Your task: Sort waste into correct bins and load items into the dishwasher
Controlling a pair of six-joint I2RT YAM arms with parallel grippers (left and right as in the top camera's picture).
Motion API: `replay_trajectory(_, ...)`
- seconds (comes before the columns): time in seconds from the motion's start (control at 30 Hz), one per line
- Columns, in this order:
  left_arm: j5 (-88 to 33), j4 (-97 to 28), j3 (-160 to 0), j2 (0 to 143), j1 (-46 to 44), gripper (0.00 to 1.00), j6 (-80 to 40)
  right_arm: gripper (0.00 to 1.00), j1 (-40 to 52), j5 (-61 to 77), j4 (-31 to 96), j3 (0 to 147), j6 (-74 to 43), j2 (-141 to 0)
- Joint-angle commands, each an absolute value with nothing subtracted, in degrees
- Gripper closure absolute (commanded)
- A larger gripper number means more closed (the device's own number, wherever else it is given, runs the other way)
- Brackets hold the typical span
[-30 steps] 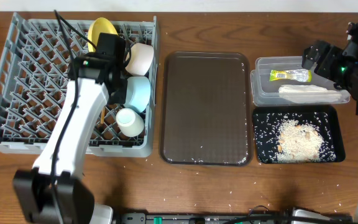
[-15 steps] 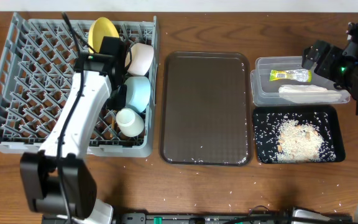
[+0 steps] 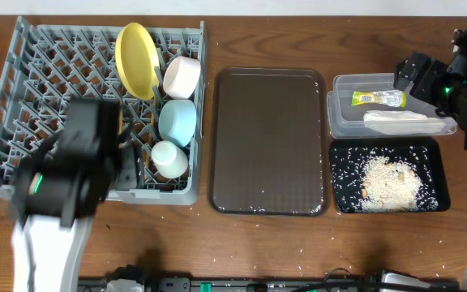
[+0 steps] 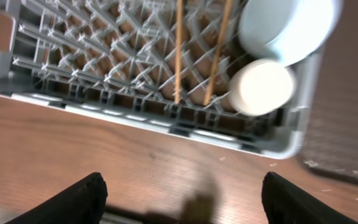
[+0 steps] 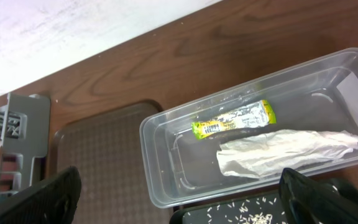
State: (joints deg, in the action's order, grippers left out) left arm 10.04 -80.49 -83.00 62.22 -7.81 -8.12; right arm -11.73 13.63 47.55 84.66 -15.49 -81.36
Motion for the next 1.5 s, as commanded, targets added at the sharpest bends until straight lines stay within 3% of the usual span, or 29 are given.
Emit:
replay_trajectory(0.0,6.5,-79.15,-79.0,52.01,-9.02,0.19,-9.15,0.01,-11.88,13.93,47.62,85.34,-15.84,-81.43)
replay_trajectory(0.33,2.9,-56.34,-54.06,23.44,-9.34,0.14,-16.45,0.01,-11.88,13.93,47.62,85.34,-15.84,-81.43)
replay_trajectory(0.7,-11.35,-23.53,-31.42,29.5,-9.34,0.13,-25.8,0.01,-11.88,13.93,47.62,85.34,-15.84,-81.43)
replay_trajectory(0.93,-7.53,-22.81,-31.33,37.93,-9.34,0.07,-24.53,0.01,-11.88,13.93,47.62,85.34,-15.84,-81.43)
replay_trajectory(1.17,-6.61,-16.01,-31.22,44.53,-9.47,0.07,-8.49,0.01,-11.88,13.93,47.62,85.34,-15.84,-81.43)
replay_trajectory(1.33,-5.02,-12.97,-28.08,40.05,-9.04,0.06,-3.6,0.01,-11.88,13.93,47.62,85.34,-15.84,-81.43)
replay_trajectory(1.47,-2.09,-6.37,-17.47,28.08,-7.11,0.06,-2.55,0.01,-11.88,13.93,47.62,85.34,-15.84,-81.43)
